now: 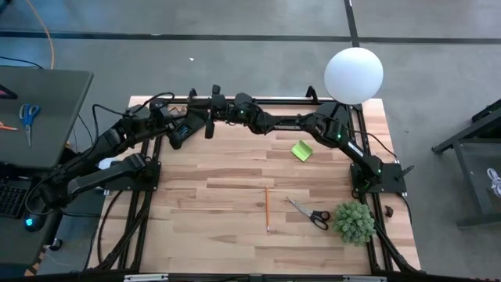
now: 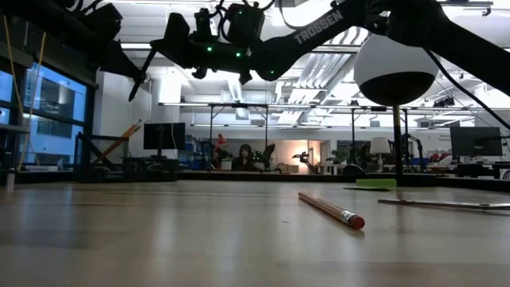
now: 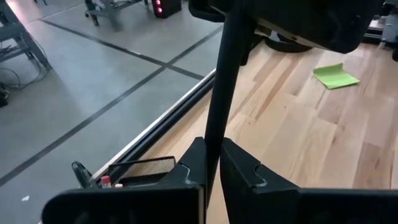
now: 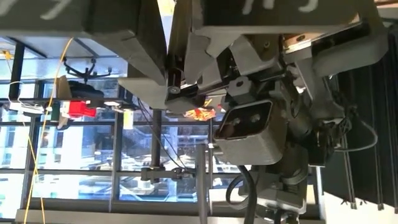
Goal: Pick and place office supplies into organizer
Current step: Put the black pen into the top left section of the desk organizer
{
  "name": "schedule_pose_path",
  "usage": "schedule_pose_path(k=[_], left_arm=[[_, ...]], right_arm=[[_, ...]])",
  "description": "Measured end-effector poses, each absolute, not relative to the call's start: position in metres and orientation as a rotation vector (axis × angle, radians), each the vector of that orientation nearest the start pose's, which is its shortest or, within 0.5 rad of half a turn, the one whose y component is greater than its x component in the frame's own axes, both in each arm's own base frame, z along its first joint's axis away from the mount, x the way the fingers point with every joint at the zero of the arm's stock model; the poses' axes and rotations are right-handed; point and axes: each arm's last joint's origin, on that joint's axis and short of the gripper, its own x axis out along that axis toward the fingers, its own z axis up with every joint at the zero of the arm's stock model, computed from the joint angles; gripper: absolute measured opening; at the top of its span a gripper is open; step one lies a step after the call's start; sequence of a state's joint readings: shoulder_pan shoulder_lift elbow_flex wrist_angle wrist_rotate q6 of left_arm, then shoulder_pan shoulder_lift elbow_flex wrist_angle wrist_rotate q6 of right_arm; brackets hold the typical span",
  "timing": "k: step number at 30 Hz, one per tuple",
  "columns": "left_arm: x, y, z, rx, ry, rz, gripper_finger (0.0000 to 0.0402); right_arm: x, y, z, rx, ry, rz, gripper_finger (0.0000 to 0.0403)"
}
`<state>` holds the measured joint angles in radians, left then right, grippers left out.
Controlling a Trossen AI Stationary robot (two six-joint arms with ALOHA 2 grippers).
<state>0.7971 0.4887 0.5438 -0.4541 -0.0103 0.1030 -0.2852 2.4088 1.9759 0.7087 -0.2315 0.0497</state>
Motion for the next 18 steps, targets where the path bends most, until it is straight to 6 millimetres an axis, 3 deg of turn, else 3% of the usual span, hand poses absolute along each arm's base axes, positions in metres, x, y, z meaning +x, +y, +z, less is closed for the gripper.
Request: schedule_pose_path(k=[5,18], left_arm=[[0.082,0.084,0.264,-0.066,0.412,0.768,0.0021],[0.087,0.085,0.273,-0.04,0.307,0.674,0.0122]], right_arm=[[0.536,-0.15,0.257,-0.03,-0.259,-0.015,0.0015],[0.537,-0.149,0.252,-0.045,-0.227,-0.013,0.0015]])
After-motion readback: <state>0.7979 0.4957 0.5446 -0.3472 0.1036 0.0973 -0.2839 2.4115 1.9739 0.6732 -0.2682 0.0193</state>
